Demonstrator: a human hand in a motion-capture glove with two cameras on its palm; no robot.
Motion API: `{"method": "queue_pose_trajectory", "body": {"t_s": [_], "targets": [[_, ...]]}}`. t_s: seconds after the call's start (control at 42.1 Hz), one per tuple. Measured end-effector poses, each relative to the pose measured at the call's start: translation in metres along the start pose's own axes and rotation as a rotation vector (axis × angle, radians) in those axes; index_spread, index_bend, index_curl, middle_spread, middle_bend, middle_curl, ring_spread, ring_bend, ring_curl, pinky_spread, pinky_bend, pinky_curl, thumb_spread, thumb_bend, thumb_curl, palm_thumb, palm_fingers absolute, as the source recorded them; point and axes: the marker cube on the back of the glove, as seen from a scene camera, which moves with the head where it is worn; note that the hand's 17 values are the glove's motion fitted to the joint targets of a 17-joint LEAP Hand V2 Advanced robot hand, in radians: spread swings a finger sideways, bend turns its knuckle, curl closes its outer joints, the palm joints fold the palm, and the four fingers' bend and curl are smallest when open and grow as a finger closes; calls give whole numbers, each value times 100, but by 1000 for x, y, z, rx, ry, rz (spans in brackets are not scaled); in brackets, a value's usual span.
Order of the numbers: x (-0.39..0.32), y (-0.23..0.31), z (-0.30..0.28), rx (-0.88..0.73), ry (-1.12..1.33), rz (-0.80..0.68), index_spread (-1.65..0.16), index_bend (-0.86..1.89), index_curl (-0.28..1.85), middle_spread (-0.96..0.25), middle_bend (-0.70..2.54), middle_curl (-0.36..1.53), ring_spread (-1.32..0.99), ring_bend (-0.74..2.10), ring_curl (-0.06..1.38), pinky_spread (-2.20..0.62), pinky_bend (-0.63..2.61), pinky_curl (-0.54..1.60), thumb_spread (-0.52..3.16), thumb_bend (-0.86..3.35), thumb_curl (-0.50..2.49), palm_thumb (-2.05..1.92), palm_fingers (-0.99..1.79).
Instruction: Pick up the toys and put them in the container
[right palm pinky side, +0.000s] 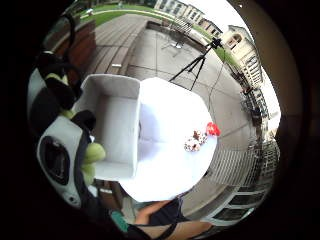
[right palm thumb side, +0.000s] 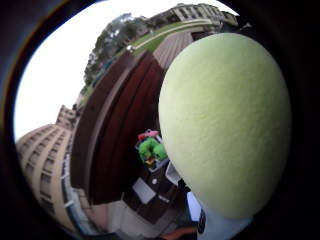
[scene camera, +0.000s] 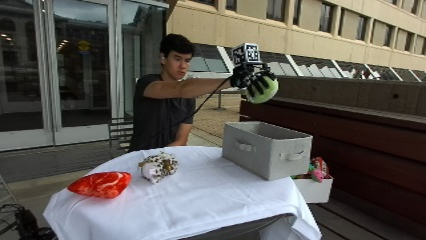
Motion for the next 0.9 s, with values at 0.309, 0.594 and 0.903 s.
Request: {"method": "queue_pose_trajectory", "body": {"t_s": [0.309,0.594,0.903], "targets": [[48,4,-8,-6,25,-99,-31,-1,21,-6,19,54,-18,94,43,-24,143,52,88,-14,53,-10,-1],[156,9,-29,44,111,-9,-32,12,22,-3,18,49,-6,56,27,-7,122,41,90,-11,39,-13,-17],[290,31,-26,16,216,124,-31,11,21,-4,16,44,-4,42,24,-1,108,35,91,-10,30,-12,-19]]}}
